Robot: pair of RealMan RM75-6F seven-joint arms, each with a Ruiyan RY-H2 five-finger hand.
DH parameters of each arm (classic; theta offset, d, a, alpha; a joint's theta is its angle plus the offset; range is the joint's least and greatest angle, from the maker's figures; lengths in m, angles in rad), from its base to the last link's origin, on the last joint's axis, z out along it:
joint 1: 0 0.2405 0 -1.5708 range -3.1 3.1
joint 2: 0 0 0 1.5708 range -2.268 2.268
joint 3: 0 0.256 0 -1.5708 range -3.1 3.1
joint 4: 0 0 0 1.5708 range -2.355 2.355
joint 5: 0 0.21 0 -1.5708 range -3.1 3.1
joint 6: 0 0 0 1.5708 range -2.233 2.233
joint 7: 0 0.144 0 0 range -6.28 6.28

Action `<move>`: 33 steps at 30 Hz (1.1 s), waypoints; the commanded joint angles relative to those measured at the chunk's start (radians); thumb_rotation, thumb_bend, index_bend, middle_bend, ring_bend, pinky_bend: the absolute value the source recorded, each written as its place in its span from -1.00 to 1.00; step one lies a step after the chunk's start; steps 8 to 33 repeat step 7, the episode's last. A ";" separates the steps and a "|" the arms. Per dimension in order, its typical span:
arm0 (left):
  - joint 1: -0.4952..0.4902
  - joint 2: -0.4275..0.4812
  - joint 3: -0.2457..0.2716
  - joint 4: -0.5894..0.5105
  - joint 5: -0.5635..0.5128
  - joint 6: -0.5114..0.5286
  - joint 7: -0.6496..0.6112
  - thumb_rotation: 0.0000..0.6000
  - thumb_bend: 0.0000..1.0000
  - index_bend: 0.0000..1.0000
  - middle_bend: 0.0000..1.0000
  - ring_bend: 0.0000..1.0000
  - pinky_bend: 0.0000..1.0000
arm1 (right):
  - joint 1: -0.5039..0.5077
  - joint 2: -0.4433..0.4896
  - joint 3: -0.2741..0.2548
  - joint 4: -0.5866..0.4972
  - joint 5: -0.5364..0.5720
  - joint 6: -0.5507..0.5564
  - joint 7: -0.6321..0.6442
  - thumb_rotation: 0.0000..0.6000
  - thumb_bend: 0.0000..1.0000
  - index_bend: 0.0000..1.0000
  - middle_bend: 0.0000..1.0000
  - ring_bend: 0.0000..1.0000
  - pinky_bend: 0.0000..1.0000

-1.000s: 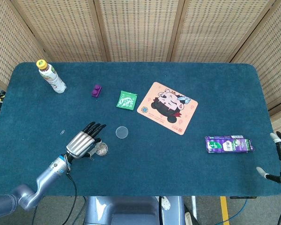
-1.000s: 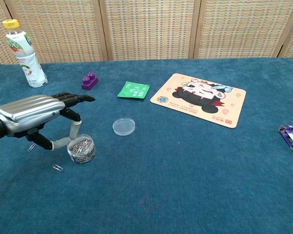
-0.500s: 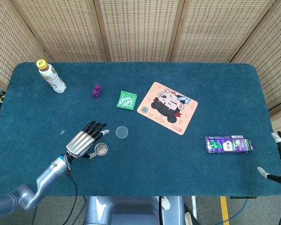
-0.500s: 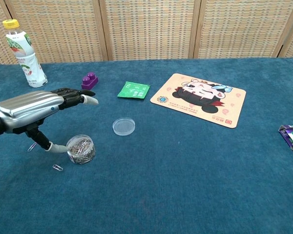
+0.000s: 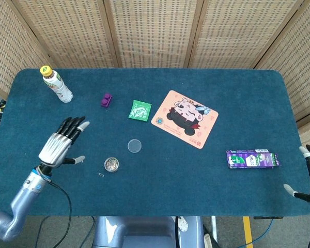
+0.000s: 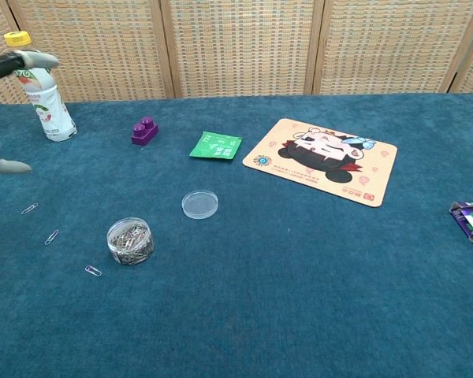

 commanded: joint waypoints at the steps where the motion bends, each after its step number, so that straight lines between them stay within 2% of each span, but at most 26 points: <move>1: 0.140 0.125 -0.016 -0.191 -0.139 0.130 0.199 1.00 -0.97 -1.00 -1.00 -1.00 -1.00 | -0.001 0.001 0.000 -0.002 -0.001 0.002 0.000 1.00 -1.00 -0.95 -1.00 -1.00 -1.00; 4: 0.249 0.188 0.019 -0.335 -0.182 0.238 0.280 1.00 -0.98 -1.00 -1.00 -1.00 -1.00 | 0.001 0.001 -0.002 0.002 0.000 -0.005 0.000 1.00 -1.00 -0.95 -1.00 -1.00 -1.00; 7: 0.283 0.225 0.042 -0.395 -0.181 0.251 0.286 1.00 -0.96 -1.00 -1.00 -1.00 -1.00 | 0.001 0.003 -0.001 0.003 0.000 -0.005 0.003 1.00 -1.00 -0.95 -1.00 -1.00 -1.00; 33: 0.283 0.225 0.042 -0.395 -0.181 0.251 0.286 1.00 -0.96 -1.00 -1.00 -1.00 -1.00 | 0.001 0.003 -0.001 0.003 0.000 -0.005 0.003 1.00 -1.00 -0.95 -1.00 -1.00 -1.00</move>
